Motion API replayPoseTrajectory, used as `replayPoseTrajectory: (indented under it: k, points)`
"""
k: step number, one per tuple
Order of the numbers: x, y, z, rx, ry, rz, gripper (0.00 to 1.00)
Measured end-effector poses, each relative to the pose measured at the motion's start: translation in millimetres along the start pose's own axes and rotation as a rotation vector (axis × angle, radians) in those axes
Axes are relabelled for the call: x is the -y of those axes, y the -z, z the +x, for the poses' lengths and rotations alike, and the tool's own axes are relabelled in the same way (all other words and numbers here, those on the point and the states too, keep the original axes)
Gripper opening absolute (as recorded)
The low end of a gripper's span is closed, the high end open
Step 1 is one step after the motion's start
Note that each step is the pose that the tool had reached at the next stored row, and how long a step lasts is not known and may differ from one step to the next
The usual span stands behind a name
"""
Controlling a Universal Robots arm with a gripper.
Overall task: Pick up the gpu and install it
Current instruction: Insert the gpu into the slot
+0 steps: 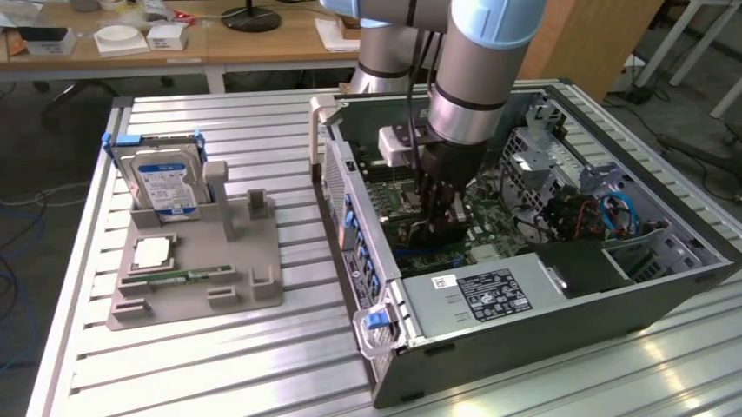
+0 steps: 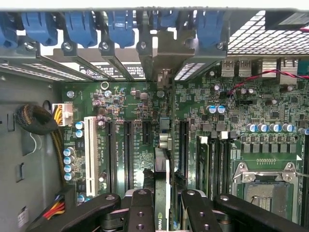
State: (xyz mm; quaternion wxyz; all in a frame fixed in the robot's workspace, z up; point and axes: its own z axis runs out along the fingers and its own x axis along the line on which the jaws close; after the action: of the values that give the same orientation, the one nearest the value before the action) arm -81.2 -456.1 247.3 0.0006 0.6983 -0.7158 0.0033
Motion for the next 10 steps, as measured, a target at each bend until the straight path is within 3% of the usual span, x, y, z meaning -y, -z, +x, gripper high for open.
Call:
replayPoseTrajectory:
  k: [10]
  points:
    - [0.0,-1.4,0.0,0.0000,0.001,0.0000,0.27]
